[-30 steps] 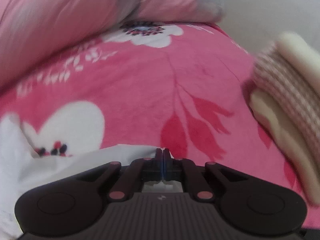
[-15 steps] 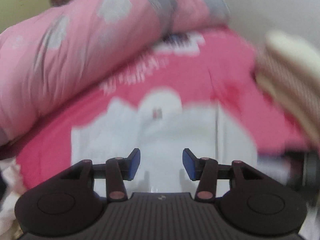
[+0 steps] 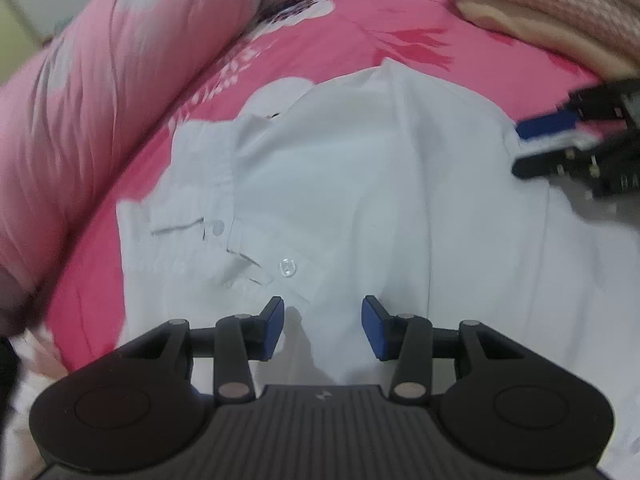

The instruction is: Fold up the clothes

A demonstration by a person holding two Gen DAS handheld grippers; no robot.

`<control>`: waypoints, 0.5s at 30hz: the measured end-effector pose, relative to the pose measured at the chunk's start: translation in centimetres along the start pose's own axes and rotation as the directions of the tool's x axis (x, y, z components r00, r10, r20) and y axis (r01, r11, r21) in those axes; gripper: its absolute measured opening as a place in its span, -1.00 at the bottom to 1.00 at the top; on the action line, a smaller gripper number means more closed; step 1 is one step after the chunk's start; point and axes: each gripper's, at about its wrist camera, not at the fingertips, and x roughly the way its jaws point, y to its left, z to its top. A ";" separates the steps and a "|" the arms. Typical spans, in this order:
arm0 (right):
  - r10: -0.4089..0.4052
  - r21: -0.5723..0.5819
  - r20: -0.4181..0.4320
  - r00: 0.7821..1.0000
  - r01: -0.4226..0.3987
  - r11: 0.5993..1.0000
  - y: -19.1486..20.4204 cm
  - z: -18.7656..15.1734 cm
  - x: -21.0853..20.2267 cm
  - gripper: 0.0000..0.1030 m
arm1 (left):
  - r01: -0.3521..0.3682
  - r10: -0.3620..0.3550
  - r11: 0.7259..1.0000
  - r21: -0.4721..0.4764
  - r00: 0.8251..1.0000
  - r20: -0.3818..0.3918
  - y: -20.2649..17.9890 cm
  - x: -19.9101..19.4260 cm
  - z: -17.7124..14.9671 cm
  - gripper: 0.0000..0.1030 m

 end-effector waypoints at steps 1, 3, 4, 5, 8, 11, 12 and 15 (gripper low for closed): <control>-0.001 0.000 0.000 1.000 0.001 1.000 0.0 0.0 0.0 -0.12 | -0.007 0.007 1.000 0.010 1.000 0.005 -0.2 0.0 -0.1 -0.14; -0.001 0.001 0.001 1.000 0.001 1.000 0.0 0.0 0.0 -0.12 | -0.014 0.013 1.000 0.013 1.000 0.016 -0.3 0.0 -0.2 -0.26; -0.001 0.001 0.001 1.000 0.001 1.000 0.0 0.0 0.0 -0.12 | -0.022 0.021 1.000 0.014 1.000 0.014 -0.4 0.1 -0.3 -0.55; -0.001 0.001 0.001 1.000 0.001 1.000 0.1 0.0 0.0 -0.12 | -0.039 0.039 0.999 0.017 0.999 0.003 -0.4 0.4 -0.3 -0.82; -0.002 0.001 0.002 1.000 0.002 1.000 0.1 0.0 0.0 -0.12 | -0.171 0.172 0.984 0.054 0.985 -0.008 -0.3 1.3 -0.8 -0.85; 0.001 0.005 0.003 1.000 -0.001 1.000 0.1 -0.1 0.0 -0.12 | -0.218 0.218 0.976 0.005 0.976 -0.016 1.4 1.7 -1.4 -0.84; 0.003 0.008 0.004 1.000 -0.003 1.000 0.0 -0.1 -0.1 -0.12 | -0.234 0.234 0.972 -0.011 0.972 -0.019 2.0 1.9 -1.6 -0.83; 0.003 0.008 0.004 1.000 -0.003 1.000 0.0 0.0 -0.1 -0.12 | -0.179 0.185 0.980 -0.087 0.980 0.069 3.0 -0.7 -1.5 -0.75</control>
